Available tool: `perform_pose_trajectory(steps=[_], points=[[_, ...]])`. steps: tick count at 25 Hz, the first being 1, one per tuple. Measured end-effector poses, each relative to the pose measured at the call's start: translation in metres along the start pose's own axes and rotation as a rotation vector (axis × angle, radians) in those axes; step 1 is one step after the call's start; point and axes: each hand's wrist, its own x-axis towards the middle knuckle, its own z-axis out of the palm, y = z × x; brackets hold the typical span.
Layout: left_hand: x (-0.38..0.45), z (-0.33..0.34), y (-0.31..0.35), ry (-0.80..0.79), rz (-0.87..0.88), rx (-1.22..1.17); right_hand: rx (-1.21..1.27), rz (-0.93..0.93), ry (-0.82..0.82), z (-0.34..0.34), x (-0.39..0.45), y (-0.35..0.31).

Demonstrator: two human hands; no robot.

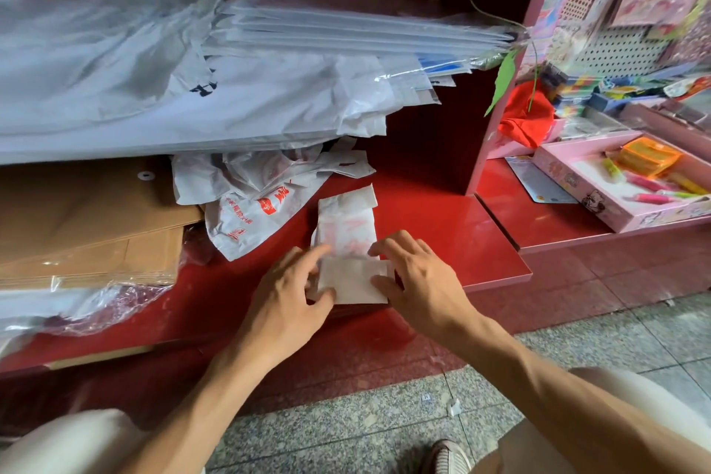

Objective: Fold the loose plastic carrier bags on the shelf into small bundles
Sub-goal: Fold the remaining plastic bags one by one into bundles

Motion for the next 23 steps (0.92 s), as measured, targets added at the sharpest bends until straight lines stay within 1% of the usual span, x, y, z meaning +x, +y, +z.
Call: perform_pose_trajectory(steps=[1,3,4,5,6,7,8,9,10,12,13,14,16,17,18,19,20,21,22,23], points=[[0.0,-0.004,-0.001,-0.059,0.025,0.033,-0.034,-0.06,-0.085,-0.002,-0.001,0.0],[0.001,-0.014,-0.006,-0.217,0.039,0.081,-0.15,-0.11,-0.249,-0.005,0.0,0.006],[0.002,-0.018,-0.007,-0.281,0.043,0.111,-0.176,-0.141,-0.259,-0.005,0.0,0.009],[0.003,-0.021,-0.01,-0.308,0.044,0.139,-0.124,-0.176,-0.223,-0.004,0.0,0.008],[0.003,-0.023,-0.01,-0.307,0.042,0.146,0.0,-0.193,-0.159,-0.006,0.001,0.006],[0.003,-0.023,-0.01,-0.267,0.031,0.116,0.16,-0.152,-0.116,-0.007,0.003,0.005],[0.004,-0.021,-0.01,-0.216,0.007,0.07,0.31,-0.051,-0.103,-0.007,0.006,0.004],[0.004,-0.02,-0.009,-0.18,-0.038,0.026,0.401,0.063,-0.093,-0.006,0.009,0.003],[0.006,-0.018,-0.009,-0.161,-0.087,-0.002,0.443,0.161,-0.076,-0.005,0.011,0.002],[0.008,-0.011,-0.01,-0.124,-0.153,0.022,0.418,0.267,-0.037,-0.002,0.013,0.0],[0.009,-0.009,-0.009,-0.07,-0.158,0.045,0.323,0.251,-0.016,0.001,0.011,-0.002],[0.009,-0.006,-0.008,-0.003,-0.132,0.064,0.188,0.163,0.002,0.005,0.01,-0.001],[0.007,-0.003,-0.008,0.065,0.019,0.085,-0.058,-0.08,0.001,0.006,0.009,-0.002],[0.006,-0.003,-0.008,0.064,0.101,0.098,-0.111,-0.17,-0.048,0.003,0.008,-0.002],[0.007,-0.004,-0.011,0.029,0.15,0.12,-0.142,-0.217,-0.122,0.002,0.008,-0.001],[0.006,-0.006,-0.011,-0.041,0.177,0.148,-0.171,-0.238,-0.196,0.0,0.007,0.0],[0.006,-0.008,-0.009,-0.15,0.17,0.187,-0.193,-0.254,-0.232,-0.001,0.007,0.002],[0.006,-0.009,-0.01,-0.241,0.163,0.227,-0.177,-0.269,-0.221,-0.002,0.007,0.003],[0.007,-0.01,-0.011,-0.296,0.155,0.237,-0.093,-0.27,-0.187,-0.005,0.007,0.001],[0.008,-0.011,-0.011,-0.292,0.145,0.192,0.05,-0.244,-0.15,-0.007,0.008,-0.001]])
